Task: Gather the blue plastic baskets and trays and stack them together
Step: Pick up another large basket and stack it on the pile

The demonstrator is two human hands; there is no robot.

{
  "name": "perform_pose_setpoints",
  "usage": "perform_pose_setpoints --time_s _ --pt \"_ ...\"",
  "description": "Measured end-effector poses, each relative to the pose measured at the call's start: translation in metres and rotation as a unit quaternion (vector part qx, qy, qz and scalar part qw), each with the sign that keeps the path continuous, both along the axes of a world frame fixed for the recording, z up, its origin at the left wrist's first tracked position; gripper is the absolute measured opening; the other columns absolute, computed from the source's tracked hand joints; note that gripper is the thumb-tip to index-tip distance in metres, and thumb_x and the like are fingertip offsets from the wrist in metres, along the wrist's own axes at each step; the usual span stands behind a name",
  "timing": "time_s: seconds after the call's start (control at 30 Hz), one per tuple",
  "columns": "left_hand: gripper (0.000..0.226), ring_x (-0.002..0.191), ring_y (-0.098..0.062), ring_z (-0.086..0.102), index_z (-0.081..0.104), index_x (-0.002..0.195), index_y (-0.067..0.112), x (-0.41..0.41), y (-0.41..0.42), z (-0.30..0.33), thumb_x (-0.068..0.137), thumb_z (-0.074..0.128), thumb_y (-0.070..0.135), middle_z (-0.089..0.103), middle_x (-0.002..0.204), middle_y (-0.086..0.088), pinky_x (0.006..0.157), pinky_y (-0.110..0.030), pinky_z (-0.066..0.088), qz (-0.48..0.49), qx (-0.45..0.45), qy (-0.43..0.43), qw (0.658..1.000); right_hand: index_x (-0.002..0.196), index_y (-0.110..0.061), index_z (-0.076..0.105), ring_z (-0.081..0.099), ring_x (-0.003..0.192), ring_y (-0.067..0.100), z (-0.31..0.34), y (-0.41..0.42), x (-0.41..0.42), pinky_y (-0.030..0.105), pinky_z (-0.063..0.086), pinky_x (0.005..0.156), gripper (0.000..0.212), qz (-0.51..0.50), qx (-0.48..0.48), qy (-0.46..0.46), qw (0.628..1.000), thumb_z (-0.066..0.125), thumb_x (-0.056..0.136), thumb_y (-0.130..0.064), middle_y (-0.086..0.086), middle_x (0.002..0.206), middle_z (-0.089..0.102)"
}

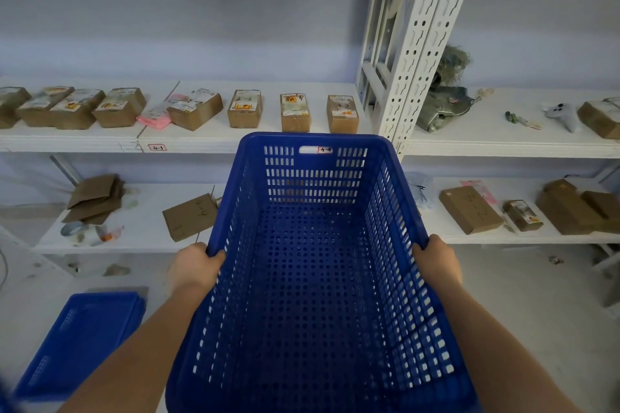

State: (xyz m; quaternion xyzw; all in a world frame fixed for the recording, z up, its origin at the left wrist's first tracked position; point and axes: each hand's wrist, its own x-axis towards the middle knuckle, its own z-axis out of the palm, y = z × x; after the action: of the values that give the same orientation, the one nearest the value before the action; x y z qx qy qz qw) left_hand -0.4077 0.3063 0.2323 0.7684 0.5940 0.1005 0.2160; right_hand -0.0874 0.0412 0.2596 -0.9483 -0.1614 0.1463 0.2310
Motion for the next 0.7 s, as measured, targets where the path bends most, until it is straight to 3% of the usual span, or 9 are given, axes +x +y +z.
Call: perform_pose_setpoints --time_s 0.1,0.23,0.33,0.43,0.53,0.7 --pt "0.033 0.052 -0.01 0.047 0.046 0.06 0.021 0.002 -0.002 0.003 0.084 0.056 0.041 0.05 0.059 0.004 0.043 -0.023 0.028 0.003 0.01 0.007 1.0 0.086 -0.007 0.046 0.05 0.069 0.028 0.001 -0.001 0.001 0.029 0.034 0.052 0.018 -0.001 -0.003 -0.034 0.999 0.048 0.091 -0.024 0.003 0.069 0.047" --pt "0.025 0.058 -0.016 0.051 0.055 0.082 0.011 0.003 -0.011 0.012 0.087 0.055 0.036 0.058 0.074 -0.003 0.051 -0.028 0.038 -0.005 0.044 0.022 0.999 0.089 -0.004 0.053 0.053 0.068 0.028 0.003 -0.001 -0.008 0.029 0.036 0.052 0.022 -0.012 0.023 -0.04 0.999 0.046 0.089 -0.026 0.015 0.085 0.062" --pt "0.029 0.096 -0.028 0.054 0.052 0.107 0.004 0.006 -0.024 0.02 0.089 0.054 0.026 0.057 0.104 -0.012 0.075 -0.04 0.046 -0.051 0.14 0.079 0.986 0.11 -0.003 0.052 0.056 0.091 0.031 0.005 -0.003 -0.02 0.036 0.046 0.069 0.029 0.015 0.002 -0.039 0.999 0.047 0.09 -0.025 0.016 0.108 0.057" --pt "0.031 0.109 -0.025 0.05 0.049 0.117 0.01 0.014 -0.04 0.035 0.09 0.049 0.025 0.054 0.117 -0.007 0.09 -0.038 0.04 -0.167 0.211 0.168 0.948 0.132 -0.001 0.036 0.041 0.119 0.032 0.01 -0.005 -0.029 0.044 0.044 0.092 0.049 0.045 -0.096 -0.093 0.99 0.051 0.088 -0.019 0.015 0.128 0.039" --pt "0.025 0.11 -0.023 0.052 0.053 0.112 0.014 0.022 -0.061 0.054 0.093 0.043 0.025 0.06 0.115 -0.003 0.09 -0.036 0.036 -0.248 0.218 0.222 0.917 0.133 -0.008 0.035 0.034 0.123 0.034 0.026 -0.001 -0.046 0.046 0.037 0.097 0.052 0.072 -0.131 -0.151 0.977 0.051 0.085 -0.018 0.016 0.135 0.033" --pt "0.024 0.103 -0.027 0.056 0.059 0.103 0.011 0.017 -0.084 0.083 0.094 0.041 0.024 0.065 0.104 -0.008 0.085 -0.037 0.038 -0.277 0.196 0.212 0.916 0.119 -0.01 0.046 0.032 0.122 0.034 0.057 0.017 -0.086 0.049 0.031 0.102 0.036 0.193 -0.115 -0.186 0.957 0.053 0.086 -0.022 0.013 0.133 0.034"
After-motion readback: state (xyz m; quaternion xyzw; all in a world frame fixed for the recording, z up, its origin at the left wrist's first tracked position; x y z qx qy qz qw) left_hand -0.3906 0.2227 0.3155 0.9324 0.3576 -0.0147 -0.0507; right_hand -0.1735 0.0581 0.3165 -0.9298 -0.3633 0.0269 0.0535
